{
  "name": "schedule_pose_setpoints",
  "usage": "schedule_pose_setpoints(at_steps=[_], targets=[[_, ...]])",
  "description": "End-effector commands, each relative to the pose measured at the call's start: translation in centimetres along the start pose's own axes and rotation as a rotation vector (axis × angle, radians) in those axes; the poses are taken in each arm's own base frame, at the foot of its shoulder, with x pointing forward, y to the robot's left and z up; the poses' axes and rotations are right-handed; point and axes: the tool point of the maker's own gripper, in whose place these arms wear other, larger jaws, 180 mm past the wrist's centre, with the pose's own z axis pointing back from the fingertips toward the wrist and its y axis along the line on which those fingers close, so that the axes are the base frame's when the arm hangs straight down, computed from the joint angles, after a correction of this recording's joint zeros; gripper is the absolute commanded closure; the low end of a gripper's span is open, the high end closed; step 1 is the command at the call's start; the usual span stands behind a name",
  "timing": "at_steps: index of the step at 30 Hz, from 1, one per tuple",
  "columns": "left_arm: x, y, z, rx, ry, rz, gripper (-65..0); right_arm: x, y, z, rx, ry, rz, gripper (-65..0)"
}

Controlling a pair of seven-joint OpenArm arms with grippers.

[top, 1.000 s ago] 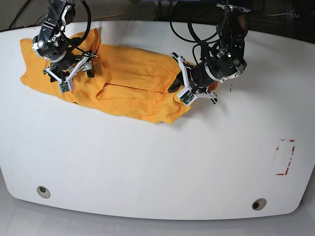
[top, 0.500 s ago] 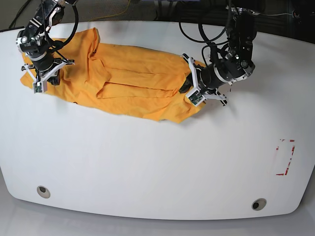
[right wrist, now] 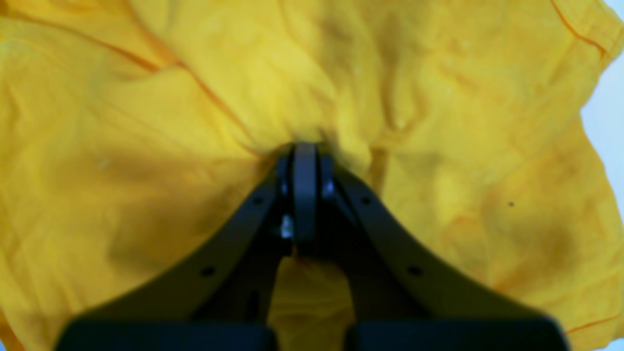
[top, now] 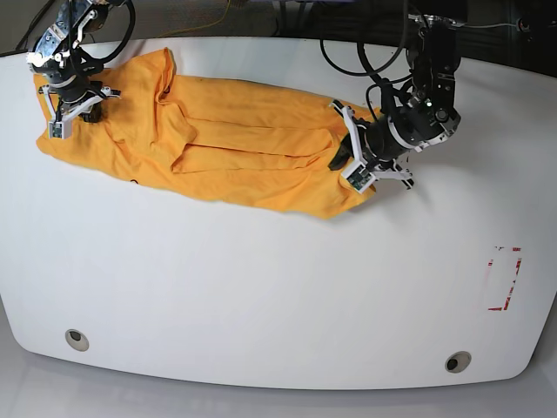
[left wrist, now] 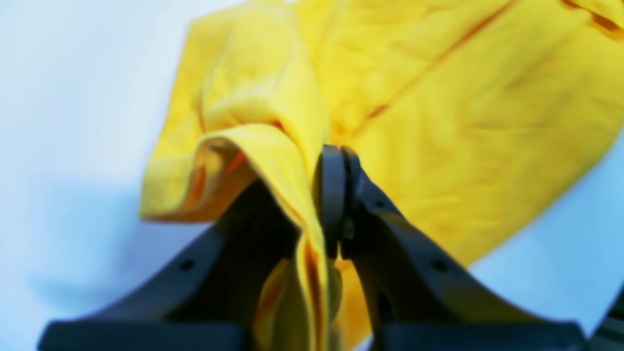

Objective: Layout the t-shirt on the table in an organized manner, then fold the t-shirt properly
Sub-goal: 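Lift the held end and fold it over toward the right gripper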

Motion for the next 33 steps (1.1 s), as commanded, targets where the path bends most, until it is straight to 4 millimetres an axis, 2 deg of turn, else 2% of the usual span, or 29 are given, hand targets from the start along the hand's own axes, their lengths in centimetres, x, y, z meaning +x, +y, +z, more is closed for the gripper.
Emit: schedule_pose_setpoints(at_steps=[1, 5, 9, 15, 25, 30, 33], targets=[[1.5, 0.6, 0.4, 0.013, -0.053, -0.009, -2.5, 0.9, -1.3, 0.1, -0.011, -0.025, 0.007, 0.0], [1.1, 1.2, 0.7, 0.028, -0.044, -0.011, -2.5, 0.1, -1.7, -0.4, -0.006, -0.003, -0.009, 0.0], [0.7, 1.6, 1.0, 0.034, -0.03, -0.026, -2.5, 0.1, -0.9, -0.7, 0.012, 0.002, -0.001, 0.0], [0.3, 2.3, 1.4, 0.049, -0.02, -0.028, -2.5, -0.7, 2.6, -1.9, 0.091, 0.026, 0.023, 0.0], [-0.7, 5.2, 3.1, 0.124, 0.007, -0.036, -2.5, -1.2, 5.9, -2.2, 0.14, 0.015, -0.007, 0.0], [-0.8, 5.7, 3.6, 0.139, 0.03, -0.056, -2.5, -2.1, 8.3, -2.6, 0.197, 0.049, 0.038, 0.0], [-0.8, 6.7, 4.0, 0.158, 0.079, -0.072, -2.5, -2.1, 9.9, -2.6, 0.229, 0.048, 0.067, 0.0]])
